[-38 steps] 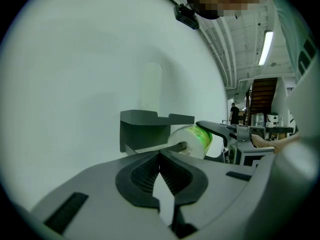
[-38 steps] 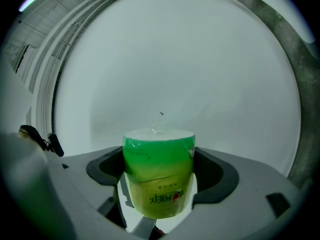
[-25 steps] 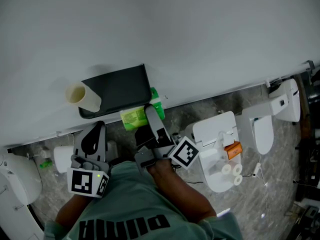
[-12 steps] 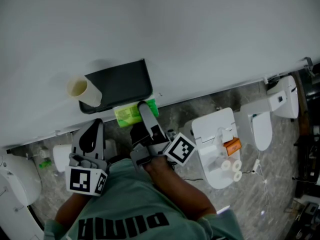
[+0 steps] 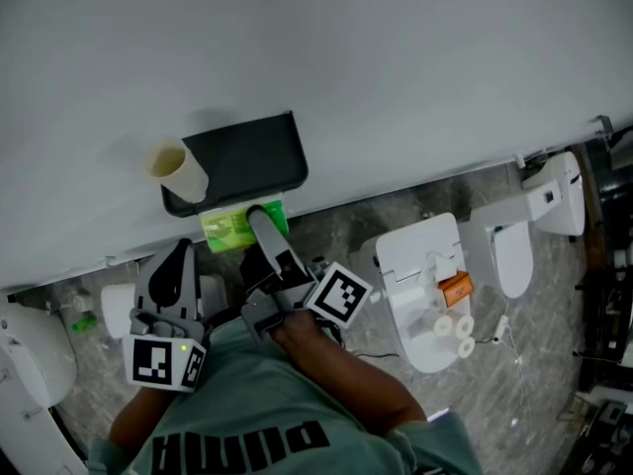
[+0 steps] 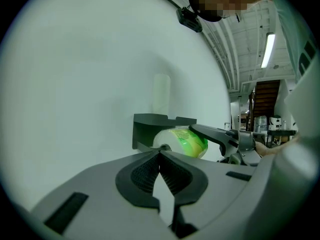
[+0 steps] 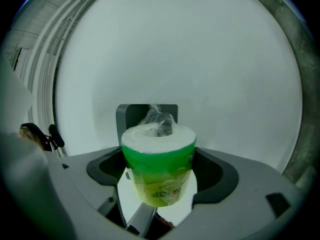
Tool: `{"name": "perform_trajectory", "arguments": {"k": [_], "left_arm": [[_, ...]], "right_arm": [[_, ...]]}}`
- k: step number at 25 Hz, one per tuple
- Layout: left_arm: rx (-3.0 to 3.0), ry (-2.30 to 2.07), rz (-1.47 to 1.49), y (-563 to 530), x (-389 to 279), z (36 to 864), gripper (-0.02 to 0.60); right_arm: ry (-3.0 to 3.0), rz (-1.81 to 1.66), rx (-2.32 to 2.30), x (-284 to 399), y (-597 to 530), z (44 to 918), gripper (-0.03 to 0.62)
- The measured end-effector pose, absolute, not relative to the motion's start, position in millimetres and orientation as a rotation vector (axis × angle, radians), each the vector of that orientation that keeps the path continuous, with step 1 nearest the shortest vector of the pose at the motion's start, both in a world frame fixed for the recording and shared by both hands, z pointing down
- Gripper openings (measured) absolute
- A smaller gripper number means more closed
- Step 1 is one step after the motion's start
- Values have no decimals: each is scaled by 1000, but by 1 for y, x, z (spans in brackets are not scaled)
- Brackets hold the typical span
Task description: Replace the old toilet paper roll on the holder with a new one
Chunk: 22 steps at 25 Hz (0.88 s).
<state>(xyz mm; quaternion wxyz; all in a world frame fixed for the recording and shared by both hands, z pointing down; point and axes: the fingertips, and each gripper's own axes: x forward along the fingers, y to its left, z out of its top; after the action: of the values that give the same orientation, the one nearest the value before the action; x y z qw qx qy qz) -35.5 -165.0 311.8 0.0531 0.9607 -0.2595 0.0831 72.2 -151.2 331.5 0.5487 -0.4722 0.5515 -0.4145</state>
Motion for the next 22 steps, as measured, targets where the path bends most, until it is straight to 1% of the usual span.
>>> {"name": "perform_trajectory", "arguments": {"k": [9,22], "left_arm": [[2917,-803,259,-159,-48,314,5],[2924,-752,296,-156,-46,323,5]], "right_arm": [[1327,-1005,-1098,58,-156,332,420],[1348,-977,-1057,64,-155,334,422]]}}
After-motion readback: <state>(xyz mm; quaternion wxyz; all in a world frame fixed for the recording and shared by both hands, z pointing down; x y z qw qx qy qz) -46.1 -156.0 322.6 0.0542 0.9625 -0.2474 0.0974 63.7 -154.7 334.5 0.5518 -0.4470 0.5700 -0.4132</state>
